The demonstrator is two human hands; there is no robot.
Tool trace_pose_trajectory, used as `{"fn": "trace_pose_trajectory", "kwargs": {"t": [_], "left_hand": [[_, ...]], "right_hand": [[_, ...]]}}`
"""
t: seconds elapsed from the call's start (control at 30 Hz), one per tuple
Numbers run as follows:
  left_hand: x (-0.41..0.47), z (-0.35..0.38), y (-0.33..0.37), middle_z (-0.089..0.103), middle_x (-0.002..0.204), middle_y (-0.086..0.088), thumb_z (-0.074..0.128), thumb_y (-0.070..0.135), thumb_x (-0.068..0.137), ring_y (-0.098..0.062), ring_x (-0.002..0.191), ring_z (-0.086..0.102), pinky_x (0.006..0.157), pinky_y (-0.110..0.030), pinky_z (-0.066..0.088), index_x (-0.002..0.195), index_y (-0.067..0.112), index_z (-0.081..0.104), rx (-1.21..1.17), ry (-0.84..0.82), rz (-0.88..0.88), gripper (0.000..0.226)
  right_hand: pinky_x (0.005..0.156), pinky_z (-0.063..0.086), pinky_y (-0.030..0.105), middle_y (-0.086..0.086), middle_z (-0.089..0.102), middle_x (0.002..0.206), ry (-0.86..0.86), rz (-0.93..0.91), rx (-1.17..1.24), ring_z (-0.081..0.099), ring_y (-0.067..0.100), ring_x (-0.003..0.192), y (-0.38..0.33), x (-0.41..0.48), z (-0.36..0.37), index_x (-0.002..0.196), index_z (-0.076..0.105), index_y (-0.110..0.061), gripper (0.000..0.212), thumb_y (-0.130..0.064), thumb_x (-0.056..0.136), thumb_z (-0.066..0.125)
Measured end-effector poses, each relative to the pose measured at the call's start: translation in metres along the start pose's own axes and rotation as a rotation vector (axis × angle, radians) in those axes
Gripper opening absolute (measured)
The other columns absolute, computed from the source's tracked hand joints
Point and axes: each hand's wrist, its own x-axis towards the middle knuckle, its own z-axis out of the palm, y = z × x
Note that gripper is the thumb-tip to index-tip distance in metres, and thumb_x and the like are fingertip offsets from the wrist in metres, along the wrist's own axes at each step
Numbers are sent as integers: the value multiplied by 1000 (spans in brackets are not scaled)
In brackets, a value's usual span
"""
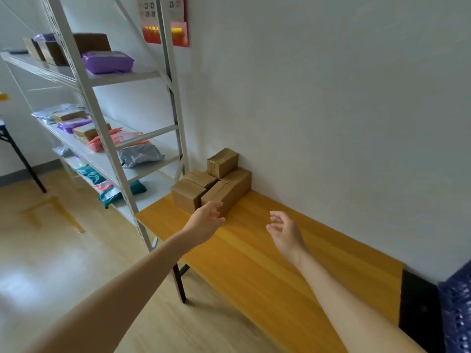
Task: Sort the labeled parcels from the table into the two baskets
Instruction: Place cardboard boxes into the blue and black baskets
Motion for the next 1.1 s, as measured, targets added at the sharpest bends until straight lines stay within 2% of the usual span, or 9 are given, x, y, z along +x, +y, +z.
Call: {"fn": "trace_pose_trajectory", "kwargs": {"t": [0.13, 0.27, 0.37, 0.5, 0.67, 0.73, 0.83, 0.97, 1.1], "left_hand": [[32, -20, -29, 56, 115, 8, 55, 20, 96, 0, 92, 52, 63, -11, 38, 139, 28, 43, -37, 6, -45, 46], [76, -39, -53, 56, 113, 9, 56, 18, 96, 3, 87, 53, 59, -10, 40, 138, 28, 44, -12, 17, -63, 45], [117, -58, -66, 56, 123, 1, 55, 18, 96, -8, 101, 54, 63, -12, 42, 138, 27, 43, -8, 35, -73, 44], [173, -84, -77, 53, 117, 4, 53, 15, 97, -10, 106, 51, 65, -11, 42, 138, 24, 43, 24, 20, -87, 43], [226, -103, -91, 55, 124, -1, 53, 12, 96, -12, 108, 51, 73, -14, 44, 138, 22, 44, 24, 20, -115, 44], [241, -107, -99, 54, 125, -1, 53, 12, 96, -13, 110, 51, 75, -15, 44, 138, 22, 44, 25, 11, -128, 44], [262, -110, -114, 54, 126, -2, 53, 12, 97, -12, 110, 50, 79, -18, 43, 139, 22, 44, 39, -7, -153, 44], [290, -109, -136, 52, 128, -3, 52, 11, 97, -11, 109, 49, 75, -13, 42, 139, 20, 43, 62, -59, -168, 44], [317, -112, -158, 50, 133, -5, 51, 13, 98, -18, 121, 49, 87, -22, 41, 140, 20, 42, 89, -132, -181, 44]], "right_hand": [[66, 43, 9, 4, 55, 125, -38, 14, 2, 55, 11, 104, -3, 37, 37, 129, 51, -13, 34, -11, 95, 55], [77, 44, 15, 3, 54, 128, -62, 19, -16, 54, 12, 108, -7, 87, 69, 131, 50, -14, 35, -13, 96, 54], [83, 45, 20, 4, 53, 131, -69, 21, -18, 53, 13, 111, -12, 134, 89, 133, 48, -14, 37, -13, 97, 53], [87, 45, 20, 2, 53, 132, -86, 43, 5, 51, 9, 109, -16, 192, 117, 134, 48, -16, 38, -14, 97, 53], [72, 41, 8, 1, 53, 131, -122, 76, 31, 51, 6, 105, -12, 245, 151, 132, 49, -17, 36, -13, 96, 54], [73, 41, 9, 0, 53, 131, -146, 96, 34, 51, 6, 105, -7, 256, 163, 132, 49, -19, 36, -15, 96, 54], [85, 45, 19, 2, 53, 131, -174, 137, 46, 52, 9, 109, 5, 264, 181, 131, 50, -19, 35, -14, 96, 54], [77, 43, 12, 3, 53, 130, -182, 197, 44, 51, 9, 108, 16, 273, 202, 131, 50, -17, 35, -13, 97, 53], [82, 42, 16, 1, 53, 127, -153, 249, 39, 52, 10, 109, 17, 280, 224, 130, 51, -17, 34, -12, 97, 52]]}}
